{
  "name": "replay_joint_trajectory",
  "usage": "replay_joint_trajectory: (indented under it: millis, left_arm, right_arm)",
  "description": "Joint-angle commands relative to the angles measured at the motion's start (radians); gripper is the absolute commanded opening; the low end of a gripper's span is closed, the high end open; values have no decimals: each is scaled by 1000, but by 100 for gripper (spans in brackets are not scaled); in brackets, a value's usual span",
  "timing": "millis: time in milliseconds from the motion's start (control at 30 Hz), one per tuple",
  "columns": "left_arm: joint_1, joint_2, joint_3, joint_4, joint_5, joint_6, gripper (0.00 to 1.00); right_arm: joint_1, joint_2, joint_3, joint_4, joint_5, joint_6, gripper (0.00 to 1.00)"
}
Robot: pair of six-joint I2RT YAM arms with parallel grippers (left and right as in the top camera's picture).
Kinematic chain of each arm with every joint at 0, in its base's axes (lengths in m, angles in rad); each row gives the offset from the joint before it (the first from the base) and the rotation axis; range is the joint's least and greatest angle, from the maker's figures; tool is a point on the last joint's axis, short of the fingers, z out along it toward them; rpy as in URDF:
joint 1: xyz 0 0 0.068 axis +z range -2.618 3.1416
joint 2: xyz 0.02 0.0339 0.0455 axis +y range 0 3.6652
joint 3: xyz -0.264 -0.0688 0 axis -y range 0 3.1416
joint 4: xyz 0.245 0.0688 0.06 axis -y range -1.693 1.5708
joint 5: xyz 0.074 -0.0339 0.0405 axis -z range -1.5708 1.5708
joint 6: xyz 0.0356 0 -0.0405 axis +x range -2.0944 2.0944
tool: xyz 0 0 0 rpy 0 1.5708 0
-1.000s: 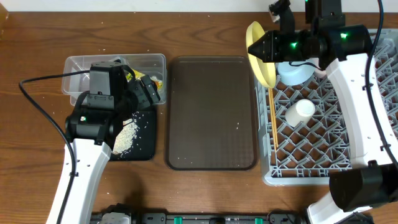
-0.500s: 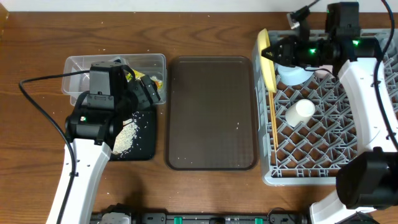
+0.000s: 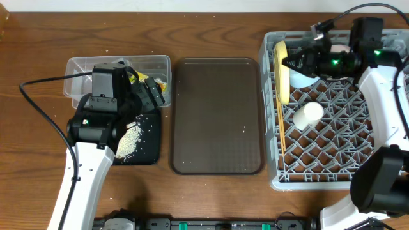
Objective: Sort waste into correct bins and load items into the dishwasher rack
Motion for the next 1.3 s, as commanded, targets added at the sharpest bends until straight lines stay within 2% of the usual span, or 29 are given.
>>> replay_joint_trajectory:
  millis: [0, 133, 233, 433, 500, 567, 667, 733, 800, 833, 867, 900, 933, 1100, 1267]
  left_arm:
    - [4, 0, 12, 0, -6, 2, 90]
    - [4, 0, 12, 0, -6, 2, 90]
    - [4, 0, 12, 0, -6, 2, 90]
    - [4, 0, 12, 0, -6, 2, 90]
    - [4, 0, 12, 0, -6, 2, 90]
    - [4, 0, 12, 0, -6, 2, 90]
    - [4, 0, 12, 0, -6, 2, 90]
    - [4, 0, 12, 0, -6, 2, 90]
    - [4, 0, 12, 0, -6, 2, 90]
    - [4, 0, 12, 0, -6, 2, 90]
    - [4, 0, 12, 0, -6, 2, 90]
    - [4, 0, 12, 0, -6, 2, 90]
    - [4, 0, 12, 0, -6, 2, 90]
    - [4, 0, 12, 0, -6, 2, 90]
    - [4, 0, 12, 0, -6, 2, 90]
  right_arm:
    - [-38, 2, -5, 10, -35, -26, 8]
    - [-65, 2, -5, 10, -31, -26, 9]
    - [-75, 2, -5, 10, -27, -26, 15]
    - [-74, 2, -5, -10, -21, -26, 47]
    - [-73, 2, -5, -50, -20, -27, 57]
    - [-70, 2, -5, -109, -20, -56, 61]
    - [-70, 2, -5, -248, 4, -132, 64]
    - [-69, 2, -5, -350, 88, -150, 64]
    - [-64, 2, -5, -439, 171, -150, 62]
    - [-61, 2, -6, -475, 199, -150, 57]
    - [-53, 2, -7, -515, 225, -151, 41]
    - [-43, 2, -8, -546, 242, -158, 19]
    - [-30, 2, -13, -577, 249, -174, 1]
    - [62, 2, -58, -630, 249, -224, 1]
    - [170, 2, -158, -505, 249, -140, 1]
